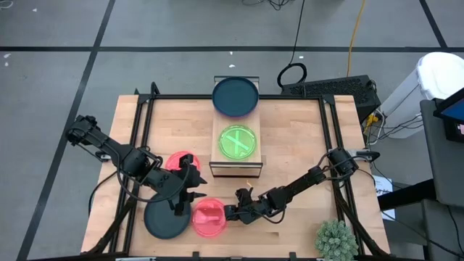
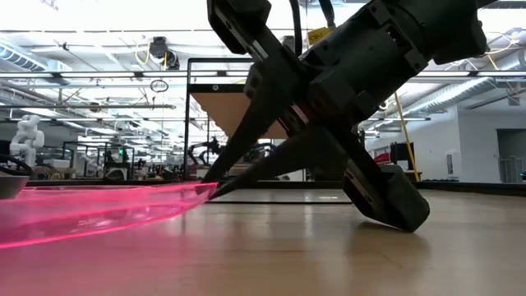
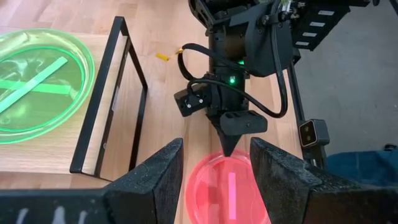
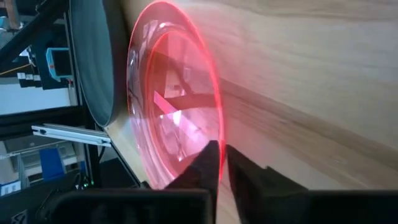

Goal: Place and stack plates onto a shelf
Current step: Stack the bottom pink plate on top of the green plate on the shelf

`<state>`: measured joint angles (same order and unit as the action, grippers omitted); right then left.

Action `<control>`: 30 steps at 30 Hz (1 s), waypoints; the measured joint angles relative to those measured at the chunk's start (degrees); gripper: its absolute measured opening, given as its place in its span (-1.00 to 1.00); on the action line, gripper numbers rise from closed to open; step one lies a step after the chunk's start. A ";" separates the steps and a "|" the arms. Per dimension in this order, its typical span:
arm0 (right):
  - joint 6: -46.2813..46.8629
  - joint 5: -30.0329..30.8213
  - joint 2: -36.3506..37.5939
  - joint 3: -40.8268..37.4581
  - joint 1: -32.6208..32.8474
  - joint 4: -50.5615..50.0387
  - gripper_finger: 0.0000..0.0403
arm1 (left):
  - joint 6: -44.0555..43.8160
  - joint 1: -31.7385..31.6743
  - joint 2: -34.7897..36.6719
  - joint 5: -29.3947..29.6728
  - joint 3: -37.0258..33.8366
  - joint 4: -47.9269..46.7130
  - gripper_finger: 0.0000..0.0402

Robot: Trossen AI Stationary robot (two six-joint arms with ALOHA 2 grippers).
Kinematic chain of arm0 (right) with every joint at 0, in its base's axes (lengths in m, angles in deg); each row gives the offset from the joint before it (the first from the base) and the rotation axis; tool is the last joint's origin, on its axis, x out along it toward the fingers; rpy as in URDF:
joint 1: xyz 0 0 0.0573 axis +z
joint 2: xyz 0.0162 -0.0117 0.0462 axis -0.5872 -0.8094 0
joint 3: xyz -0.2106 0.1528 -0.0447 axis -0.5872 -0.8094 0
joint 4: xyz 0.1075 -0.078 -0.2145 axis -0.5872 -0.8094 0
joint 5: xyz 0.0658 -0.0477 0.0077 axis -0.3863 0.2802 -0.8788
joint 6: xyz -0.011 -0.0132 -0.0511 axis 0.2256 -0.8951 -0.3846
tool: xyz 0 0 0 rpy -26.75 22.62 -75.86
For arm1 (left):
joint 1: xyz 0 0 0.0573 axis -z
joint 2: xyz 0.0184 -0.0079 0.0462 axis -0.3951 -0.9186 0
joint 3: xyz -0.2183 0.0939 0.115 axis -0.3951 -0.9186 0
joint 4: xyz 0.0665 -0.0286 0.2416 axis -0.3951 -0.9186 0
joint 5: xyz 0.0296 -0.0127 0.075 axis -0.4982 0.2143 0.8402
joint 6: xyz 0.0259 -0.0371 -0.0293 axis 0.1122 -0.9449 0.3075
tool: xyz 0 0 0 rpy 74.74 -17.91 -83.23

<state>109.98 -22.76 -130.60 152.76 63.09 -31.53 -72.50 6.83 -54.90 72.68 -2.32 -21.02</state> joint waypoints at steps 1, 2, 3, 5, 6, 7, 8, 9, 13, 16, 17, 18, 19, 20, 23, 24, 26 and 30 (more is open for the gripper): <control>-0.01 0.00 -0.02 -0.02 0.00 0.00 -0.96 | 0.00 0.00 0.00 0.00 0.00 0.02 -0.05; 0.03 -0.02 -0.02 -0.02 0.00 -0.05 -0.97 | 0.00 0.00 0.00 0.01 0.00 0.01 -0.05; 0.05 -0.02 -0.02 -0.02 -0.02 -0.07 -0.96 | 0.00 0.00 0.00 0.01 0.00 0.00 -0.05; 0.02 -0.04 -0.03 -0.03 -0.07 -0.11 -0.95 | 0.00 0.00 0.00 0.01 0.00 0.00 -0.05; 0.00 -0.04 0.02 -0.07 -0.07 -0.14 -0.96 | 0.00 0.00 0.00 0.01 0.00 0.00 -0.05; -0.04 -0.04 0.35 -0.11 -0.07 -0.46 -0.98 | 0.00 0.00 0.00 0.01 0.00 0.00 -0.05; -0.51 -0.07 0.60 -0.13 -0.07 -0.85 -0.99 | 0.00 0.00 0.00 0.01 0.00 0.00 -0.05; -1.11 -0.10 0.92 -0.14 -0.04 -1.41 -0.99 | 0.00 0.00 0.00 0.00 0.00 -0.04 -0.05; -1.90 -0.16 2.71 -0.38 0.00 -4.99 -1.00 | -0.02 0.00 0.00 0.01 0.00 -0.32 -0.05; -1.93 -0.13 4.39 -0.45 -0.02 -7.10 -1.00 | 0.00 -0.02 0.00 0.01 0.00 -0.52 -0.05; -2.16 -0.13 5.12 -0.45 -0.02 -7.80 -1.00 | 0.00 -0.02 -0.02 0.01 0.00 -0.55 -0.05; -2.37 -0.11 5.73 -0.42 0.00 -7.67 -1.00 | 0.00 -0.02 -0.02 0.01 0.00 -0.56 -0.05; -2.56 -0.09 6.33 -0.33 0.00 -7.66 -1.00 | 0.02 -0.02 -0.02 0.01 0.00 -0.57 -0.05; -2.78 -0.07 6.99 -0.30 0.00 -8.22 -1.00 | 0.01 -0.02 -0.02 0.01 0.00 -0.60 -0.05; -2.91 -0.04 8.81 -0.32 -0.02 -9.08 -1.00 | 0.02 -0.02 -0.02 0.01 0.00 -0.91 -0.05; -2.94 -0.04 9.63 -0.32 -0.02 -9.78 -1.00 | 0.02 -0.02 -0.02 0.01 0.00 -1.05 -0.05; -2.95 -0.02 11.15 -0.32 -0.02 -10.53 -1.00 | 0.02 -0.02 -0.02 0.01 0.00 -1.10 -0.05; -3.36 0.09 14.23 -0.26 0.29 -12.69 -1.00 | 0.04 -0.02 -0.02 0.01 0.00 -1.79 -0.05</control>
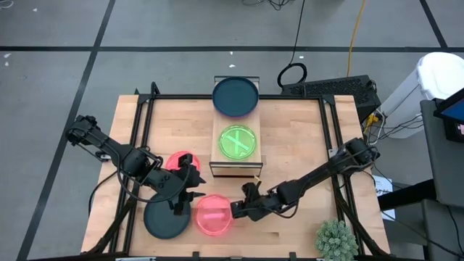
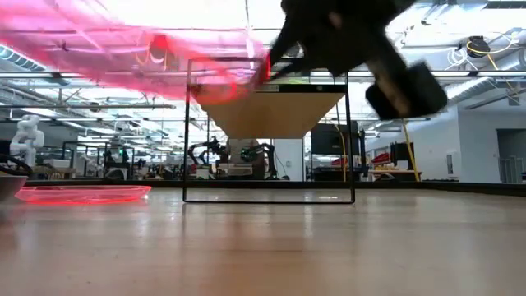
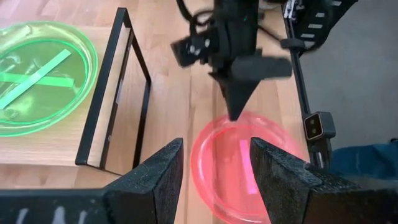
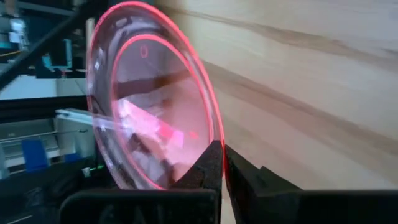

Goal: Place and stack plates onto a shelf
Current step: Stack the bottom pink plate on top of the green plate on the shelf

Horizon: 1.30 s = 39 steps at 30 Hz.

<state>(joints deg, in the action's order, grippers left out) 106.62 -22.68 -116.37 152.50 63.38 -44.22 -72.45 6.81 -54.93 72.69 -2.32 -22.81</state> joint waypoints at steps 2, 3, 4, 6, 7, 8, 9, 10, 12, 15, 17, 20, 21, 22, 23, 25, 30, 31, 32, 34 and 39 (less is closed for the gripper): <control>0.07 0.04 1.87 0.02 0.14 -1.64 -1.00 | 0.10 0.00 0.00 0.00 0.00 -0.14 -0.05; 0.05 0.07 2.72 0.02 0.32 -2.66 -1.00 | 0.13 0.00 0.00 0.02 0.00 -0.11 -0.05; 0.07 0.08 3.69 0.02 0.42 -3.14 -1.00 | 0.13 0.00 0.00 0.02 0.00 -0.12 -0.05; 0.40 0.04 5.66 0.04 0.48 -5.66 -1.00 | 0.07 0.00 0.11 0.02 0.00 -0.11 -0.05; 0.46 0.06 6.79 0.02 0.47 -7.01 -1.00 | 0.04 0.00 0.16 0.03 0.00 -0.02 -0.05; 0.48 0.05 7.95 0.02 0.45 -8.20 -1.00 | 0.05 0.00 0.21 0.04 0.00 0.04 -0.05; 0.48 0.07 9.10 0.02 0.45 -9.62 -1.00 | 0.04 0.00 0.26 0.11 0.00 0.00 -0.05; 0.46 0.07 10.54 0.02 0.45 -11.33 -1.00 | 0.04 0.00 0.39 0.30 0.00 -0.03 -0.05; 0.51 0.09 13.27 0.03 0.41 -14.94 -1.00 | 0.04 0.00 0.66 0.49 0.00 0.02 -0.05; 0.57 0.34 17.34 0.04 0.26 -20.66 -1.00 | -0.02 -0.02 1.39 1.68 0.00 0.06 -0.05; 0.58 1.61 20.05 0.04 0.07 -23.85 -1.00 | -0.08 -0.07 1.96 3.28 0.00 0.06 -0.05; 0.39 3.48 23.96 0.04 -0.42 -27.70 -1.00 | -0.07 -0.34 3.22 5.78 0.00 0.06 -0.05; 0.30 4.14 25.19 0.04 -0.60 -28.99 -1.00 | -0.06 -0.78 3.56 5.99 0.00 0.06 -0.05; 0.24 4.54 26.32 0.04 -0.90 -30.38 -1.00 | -0.06 -1.30 3.78 6.10 0.00 0.06 -0.05; 0.24 4.76 27.46 0.04 -1.35 -31.32 -1.00 | -0.07 -1.85 3.98 6.19 0.00 0.05 -0.05; 0.10 6.12 29.54 0.04 -2.40 -33.31 -1.00 | -0.07 -3.07 4.30 6.21 0.00 -0.17 -0.05; -2.49 7.53 33.96 0.04 -6.76 -36.01 -1.00 | -0.54 -6.74 4.80 5.99 0.02 -0.62 -0.05; -3.40 7.54 34.62 0.04 -7.89 -35.97 -1.00 | -0.55 -7.67 4.87 6.01 0.02 -0.56 -0.05; -4.27 7.50 35.26 0.04 -9.18 -35.93 -1.00 | -0.52 -8.47 4.91 6.01 0.02 -0.59 -0.05; -6.19 7.29 36.30 0.04 -11.50 -35.76 -1.00 | -0.50 -9.93 4.87 6.01 0.02 -1.33 -0.05; -11.01 3.92 37.98 0.07 -17.64 -34.43 -1.00 | -0.48 -13.50 4.85 5.97 0.02 -4.50 -0.05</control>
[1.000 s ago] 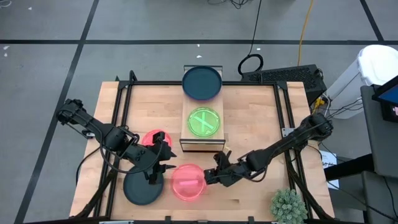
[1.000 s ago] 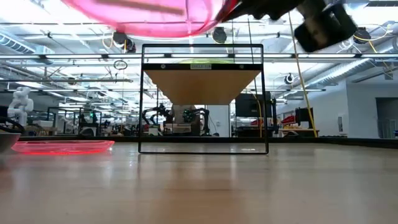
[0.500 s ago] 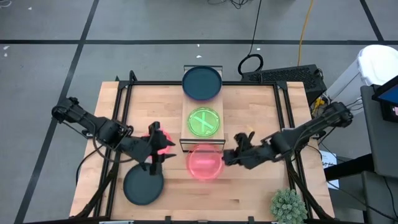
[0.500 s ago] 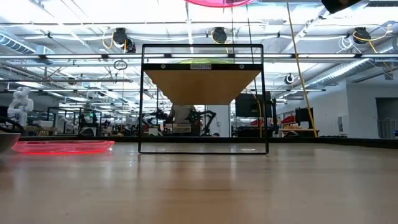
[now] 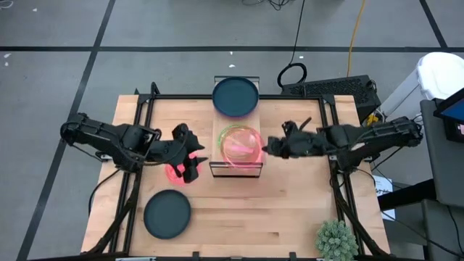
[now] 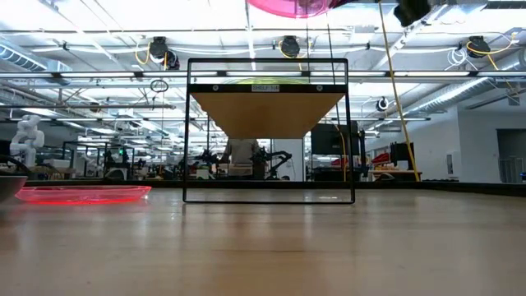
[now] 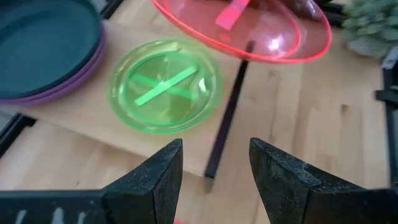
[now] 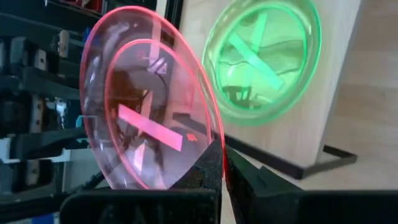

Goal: Place and stack plates onto a shelf
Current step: Stack the bottom pink plate on top of the green plate on the shelf

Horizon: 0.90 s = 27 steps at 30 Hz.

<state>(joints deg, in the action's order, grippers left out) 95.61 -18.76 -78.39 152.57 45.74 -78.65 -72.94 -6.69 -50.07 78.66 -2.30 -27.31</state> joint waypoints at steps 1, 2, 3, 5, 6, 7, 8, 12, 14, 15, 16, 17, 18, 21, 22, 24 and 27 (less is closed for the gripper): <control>-1.01 -0.94 0.06 0.01 -1.24 0.26 -1.00 | -0.03 -0.69 0.00 -0.17 0.00 -0.41 -0.05; -1.84 -1.83 0.12 0.02 -2.43 0.55 -1.00 | -0.07 -1.35 0.00 -0.54 0.00 -0.63 -0.05; -2.73 -2.87 0.12 0.02 -3.59 0.83 -1.00 | -0.10 -2.08 0.18 -1.02 0.00 -1.01 -0.05; -4.46 -4.88 0.12 0.02 -5.88 1.34 -1.00 | -0.23 -3.28 0.69 -1.86 0.00 -1.86 -0.05; -5.15 -5.97 0.12 0.02 -6.94 1.65 -1.00 | -0.28 -4.02 0.88 -1.99 0.00 -1.87 -0.05; -5.91 -7.19 0.12 0.02 -7.97 2.02 -1.00 | -0.29 -4.62 1.29 -2.04 0.00 -2.32 -0.05; -6.70 -7.97 0.12 0.02 -8.93 2.39 -1.00 | -0.30 -5.07 1.71 -2.12 0.00 -3.17 -0.05; -9.16 -10.16 0.12 0.02 -12.21 3.19 -1.00 | -0.45 -7.48 3.97 -2.14 0.02 -5.45 -0.05; -10.44 -10.72 0.12 0.02 -13.71 3.31 -1.00 | -0.43 -8.55 4.84 -2.12 0.02 -7.42 -0.05; -11.05 -11.47 0.10 0.02 -14.42 3.34 -1.00 | -0.36 -9.23 5.28 -2.12 0.02 -7.96 -0.05; -11.58 -11.75 0.08 0.02 -15.07 3.55 -1.00 | 0.01 -9.87 5.73 -2.12 0.02 -8.81 -0.05; -12.15 -11.83 -0.10 0.03 -15.64 3.73 -1.00 | 0.18 -10.37 5.99 -2.12 0.02 -10.02 -0.05; -12.65 -11.81 -0.44 0.07 -16.05 3.80 -1.00 | 0.26 -10.93 6.29 -2.13 0.02 -10.73 -0.05; -14.27 -11.88 -1.35 0.07 -17.10 3.56 -1.00 | 1.18 -12.47 6.79 -2.12 0.02 -12.07 -0.05; -14.52 -12.14 -1.75 0.07 -17.34 3.76 -1.00 | 1.60 -12.84 6.80 -2.13 0.02 -12.34 -0.05; -15.18 -13.84 -2.66 0.07 -17.74 3.62 -1.00 | 2.36 -13.53 6.74 -2.19 0.02 -12.54 -0.05; -15.51 -15.53 -4.74 0.07 -17.72 3.62 -1.00 | 3.56 -14.16 6.75 -2.92 0.02 -12.69 -0.05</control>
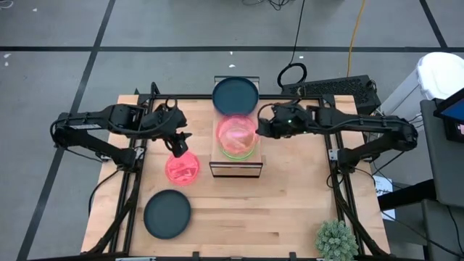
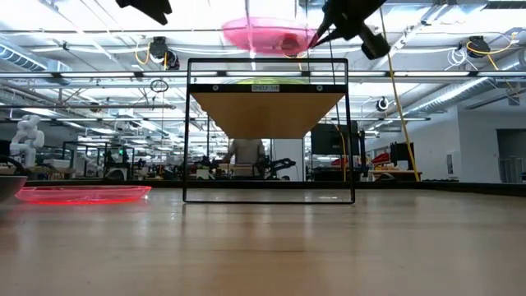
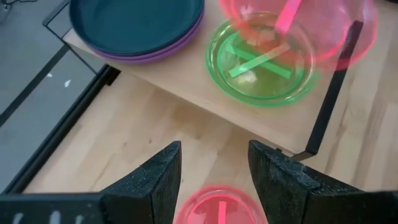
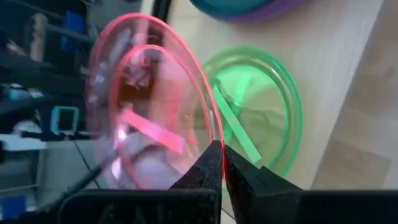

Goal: Place and stack plates onto a shelf
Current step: Stack the bottom pink plate on top of the green plate on the shelf

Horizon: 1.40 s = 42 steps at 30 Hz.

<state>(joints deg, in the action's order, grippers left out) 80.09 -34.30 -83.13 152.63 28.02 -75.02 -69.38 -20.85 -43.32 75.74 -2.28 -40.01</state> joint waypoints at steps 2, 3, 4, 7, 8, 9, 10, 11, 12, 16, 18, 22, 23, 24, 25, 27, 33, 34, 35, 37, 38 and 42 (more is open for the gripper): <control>-0.63 -1.27 -1.44 0.00 0.03 0.08 -1.00 | 0.60 -0.41 -0.02 -0.63 0.00 -0.01 -0.05; -0.84 -2.05 -2.07 0.00 0.01 0.08 -1.00 | 0.92 -0.57 -0.02 -0.73 0.00 0.01 -0.05; -1.28 -2.40 -2.67 0.00 -0.16 0.17 -1.00 | 0.99 -0.67 -0.02 -0.73 0.00 -0.01 -0.05; -2.15 -3.41 -4.27 0.00 -0.61 1.57 -1.00 | 0.99 -1.08 -0.02 -0.73 0.00 -0.01 -0.05; -2.46 -3.67 -4.65 0.00 -0.90 2.11 -1.00 | 0.99 -1.15 -0.02 -0.73 0.00 -0.01 -0.05; -2.82 -3.88 -5.09 0.00 -1.17 2.47 -1.00 | 0.99 -1.19 -0.02 -0.73 0.00 -0.01 -0.05; -3.05 -3.95 -5.57 0.00 -1.41 2.66 -1.00 | 1.00 -1.19 -0.02 -0.73 0.00 -0.01 -0.05; -3.35 -4.50 -5.95 0.00 -1.73 2.94 -1.00 | 1.01 -1.19 -0.02 -0.73 0.00 -0.01 -0.05; -3.74 -5.30 -6.26 0.00 -2.15 3.03 -1.00 | 1.01 -1.19 -0.02 -0.73 0.00 -0.01 -0.05; -4.45 -6.84 -6.50 0.00 -3.38 2.46 -1.00 | 0.99 -1.19 -0.02 -0.73 0.00 -0.01 -0.05; -4.78 -6.94 -6.50 0.00 -4.00 2.07 -1.00 | 0.99 -1.19 -0.02 -0.73 0.00 -0.01 -0.05; -5.53 -8.44 -6.50 0.00 -5.20 -0.04 -1.00 | 0.99 -1.17 -0.04 -0.73 -0.02 0.02 -0.05; -5.81 -8.40 -6.50 0.00 -5.27 -0.80 -1.00 | 0.99 -1.17 -0.04 -0.73 -0.02 0.03 -0.05; -5.97 -8.25 -6.50 0.00 -5.30 -1.53 -1.00 | 1.01 -1.19 -0.04 -0.73 -0.02 0.04 -0.05; -6.09 -8.21 -6.50 0.00 -5.30 -2.06 -1.00 | 1.10 -1.19 -0.04 -0.73 -0.02 0.08 -0.05; -6.33 -8.22 -6.50 0.00 -5.46 -2.73 -1.00 | 1.29 -1.19 -0.04 -0.73 -0.02 0.12 -0.05; -6.47 -8.01 -6.48 -1.67 -5.56 -1.82 -1.00 | 2.06 -1.19 -0.04 -0.73 -0.02 0.14 -0.05; -6.08 -8.05 -6.48 -2.46 -5.56 -1.05 -1.00 | 2.11 -1.19 -0.04 -0.73 -0.02 0.14 -0.05; -5.81 -8.13 -6.50 -3.23 -5.55 -0.23 -1.00 | 2.11 -1.19 -0.04 -0.73 -0.02 0.14 -0.05; -4.79 -8.32 -6.52 -4.52 -5.54 1.70 -1.00 | 2.11 -1.19 -0.04 -0.73 -0.02 0.14 -0.05; -4.31 -8.34 -6.50 -5.11 -5.52 2.80 -1.00 | 2.08 -1.19 -0.04 -0.73 -0.02 0.14 -0.05; -2.90 -8.40 -6.50 -6.80 -5.49 5.63 -1.00 | 1.79 -1.19 -0.04 -0.73 -0.02 0.14 -0.05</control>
<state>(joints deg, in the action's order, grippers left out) 77.19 -42.70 -89.63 145.83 22.53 -69.39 -67.59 -22.04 -43.36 75.00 -2.30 -39.86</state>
